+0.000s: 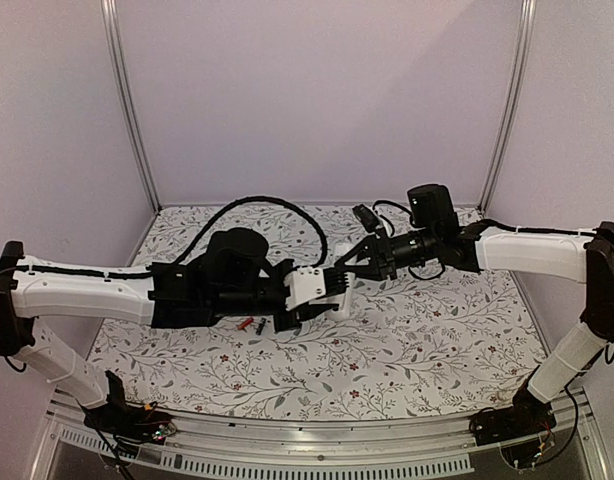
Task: Load the batteries into the remote control
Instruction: Remove the battery cover from the remote control.
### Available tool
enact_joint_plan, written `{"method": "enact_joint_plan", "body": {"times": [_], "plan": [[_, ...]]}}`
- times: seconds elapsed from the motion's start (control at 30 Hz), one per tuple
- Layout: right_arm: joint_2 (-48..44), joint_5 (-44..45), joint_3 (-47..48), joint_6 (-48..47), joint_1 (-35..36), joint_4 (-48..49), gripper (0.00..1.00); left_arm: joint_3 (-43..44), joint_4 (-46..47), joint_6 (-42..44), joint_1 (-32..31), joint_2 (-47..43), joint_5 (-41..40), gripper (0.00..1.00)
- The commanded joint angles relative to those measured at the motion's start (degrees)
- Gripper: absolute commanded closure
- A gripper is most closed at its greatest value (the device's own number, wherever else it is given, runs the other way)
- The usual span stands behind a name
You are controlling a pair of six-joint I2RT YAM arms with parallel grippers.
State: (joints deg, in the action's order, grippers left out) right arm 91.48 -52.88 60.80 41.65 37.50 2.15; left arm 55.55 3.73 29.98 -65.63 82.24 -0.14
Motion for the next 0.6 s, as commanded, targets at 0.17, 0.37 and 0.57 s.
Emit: {"method": "enact_joint_plan", "body": {"times": [0.17,0.37,0.57], "plan": [[0.70,-0.93,0.90,1.04,-1.09,0.68,1.00,-0.79,-1.20,0.43,0.32,1.47,-1.94,0.63],[0.88,-0.86,0.61,1.89,-1.44,1.60,1.00,-0.47,-1.99,0.22,0.32,2.29,-2.54,0.60],[1.04,0.11,-0.49,2.44,-2.36,2.32,1.00,-0.18,-2.14,-1.21,0.32,1.17,-2.66,0.49]]}}
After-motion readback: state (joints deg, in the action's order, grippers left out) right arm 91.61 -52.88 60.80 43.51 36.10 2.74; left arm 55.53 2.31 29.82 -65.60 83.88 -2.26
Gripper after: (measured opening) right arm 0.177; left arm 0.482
